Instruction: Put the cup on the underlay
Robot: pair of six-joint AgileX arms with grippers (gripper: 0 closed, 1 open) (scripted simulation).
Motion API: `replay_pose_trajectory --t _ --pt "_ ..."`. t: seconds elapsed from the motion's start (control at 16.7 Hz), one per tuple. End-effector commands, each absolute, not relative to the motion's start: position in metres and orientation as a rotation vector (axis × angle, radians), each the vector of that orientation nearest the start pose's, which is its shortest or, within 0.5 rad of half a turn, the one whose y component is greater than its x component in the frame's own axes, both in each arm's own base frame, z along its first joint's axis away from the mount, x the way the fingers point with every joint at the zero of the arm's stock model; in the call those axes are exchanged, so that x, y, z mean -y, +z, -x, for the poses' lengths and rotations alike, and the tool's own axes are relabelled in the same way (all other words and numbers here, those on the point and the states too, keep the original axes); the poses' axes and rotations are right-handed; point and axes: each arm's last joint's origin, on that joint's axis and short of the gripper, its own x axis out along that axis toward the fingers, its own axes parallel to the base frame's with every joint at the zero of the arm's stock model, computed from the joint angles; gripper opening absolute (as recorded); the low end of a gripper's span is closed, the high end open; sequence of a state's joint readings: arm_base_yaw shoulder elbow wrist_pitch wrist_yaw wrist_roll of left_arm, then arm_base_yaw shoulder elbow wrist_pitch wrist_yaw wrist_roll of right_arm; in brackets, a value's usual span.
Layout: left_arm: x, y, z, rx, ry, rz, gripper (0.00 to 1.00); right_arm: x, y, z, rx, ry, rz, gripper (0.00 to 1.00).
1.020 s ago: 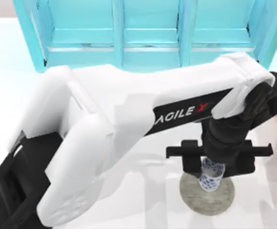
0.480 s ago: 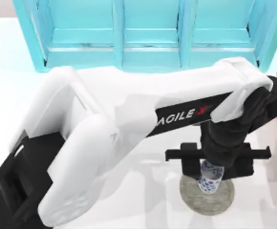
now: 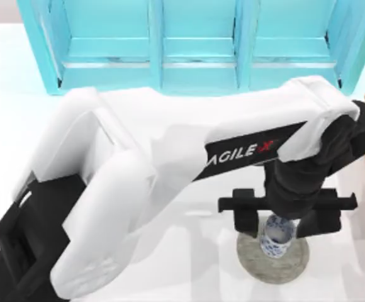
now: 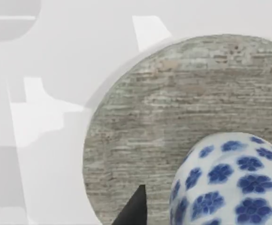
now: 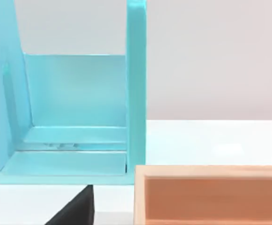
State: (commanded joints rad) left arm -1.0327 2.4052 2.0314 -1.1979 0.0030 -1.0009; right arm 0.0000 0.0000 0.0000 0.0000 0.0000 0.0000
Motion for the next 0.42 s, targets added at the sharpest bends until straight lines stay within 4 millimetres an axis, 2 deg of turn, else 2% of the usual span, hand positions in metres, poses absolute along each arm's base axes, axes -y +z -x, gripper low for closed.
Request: replay_pose_trajectory --t 0.06,0.12,0.42 --pt "0.4018 0.1446 -0.2466 -1.569 -0.014 -0.017 0.98 0.0012 0.16 -0.1057 0.0 0.0 0.0 1.0" --pt "0.4018 0.1446 -0.2466 -1.569 -0.014 -0.017 1.0 0.0012 0.16 -0.1057 0.0 0.0 0.0 1.0" --pt "0.4018 0.1446 -0.2466 -1.569 -0.014 -0.017 1.0 0.0012 0.16 -0.1057 0.0 0.0 0.0 1.0"
